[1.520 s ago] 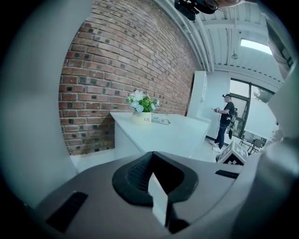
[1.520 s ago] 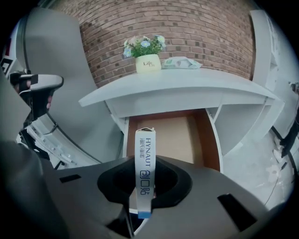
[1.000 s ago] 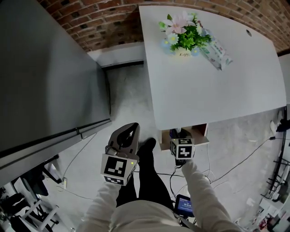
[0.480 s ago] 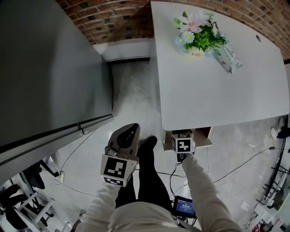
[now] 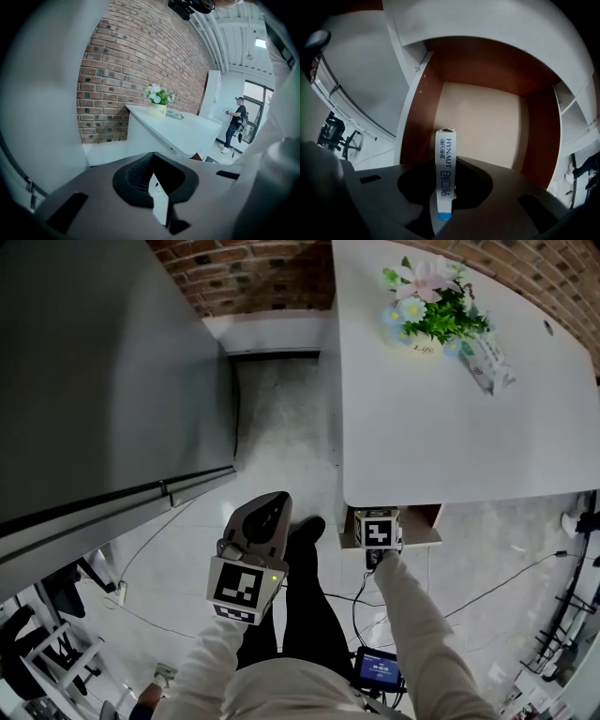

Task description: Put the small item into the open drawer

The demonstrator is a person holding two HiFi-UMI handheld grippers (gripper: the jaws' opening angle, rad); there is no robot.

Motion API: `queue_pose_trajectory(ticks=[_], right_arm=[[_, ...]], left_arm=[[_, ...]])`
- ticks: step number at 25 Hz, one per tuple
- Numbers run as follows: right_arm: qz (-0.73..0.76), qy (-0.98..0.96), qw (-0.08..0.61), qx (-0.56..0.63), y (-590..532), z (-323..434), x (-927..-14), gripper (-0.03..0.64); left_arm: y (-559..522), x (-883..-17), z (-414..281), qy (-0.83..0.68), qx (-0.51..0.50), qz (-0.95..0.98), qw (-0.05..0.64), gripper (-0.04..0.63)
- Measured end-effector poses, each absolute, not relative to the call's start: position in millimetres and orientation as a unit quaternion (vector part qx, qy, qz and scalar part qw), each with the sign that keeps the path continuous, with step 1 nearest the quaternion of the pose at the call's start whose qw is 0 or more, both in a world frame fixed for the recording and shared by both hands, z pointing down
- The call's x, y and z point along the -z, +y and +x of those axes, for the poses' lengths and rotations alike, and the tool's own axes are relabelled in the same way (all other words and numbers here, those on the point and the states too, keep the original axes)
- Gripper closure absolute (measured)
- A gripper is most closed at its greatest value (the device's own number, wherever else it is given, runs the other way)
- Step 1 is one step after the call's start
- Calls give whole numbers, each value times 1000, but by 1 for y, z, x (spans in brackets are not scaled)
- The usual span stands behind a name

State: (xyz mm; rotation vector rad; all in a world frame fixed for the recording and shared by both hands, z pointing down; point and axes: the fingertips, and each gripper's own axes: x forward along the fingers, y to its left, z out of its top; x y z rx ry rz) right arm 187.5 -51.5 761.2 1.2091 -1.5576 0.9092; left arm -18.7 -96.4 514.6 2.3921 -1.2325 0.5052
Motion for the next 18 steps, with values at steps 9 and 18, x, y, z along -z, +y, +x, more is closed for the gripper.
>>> queue_pose_trajectory(ticks=[9, 18], right_arm=[[501, -624, 470, -373, -55, 193, -771, 529], [517, -615, 462, -376, -55, 198, -775, 523]], left_arm=[[-90, -524, -21, -443, -186, 851, 211, 580], [-89, -527, -16, -437, -191, 853, 211, 580]])
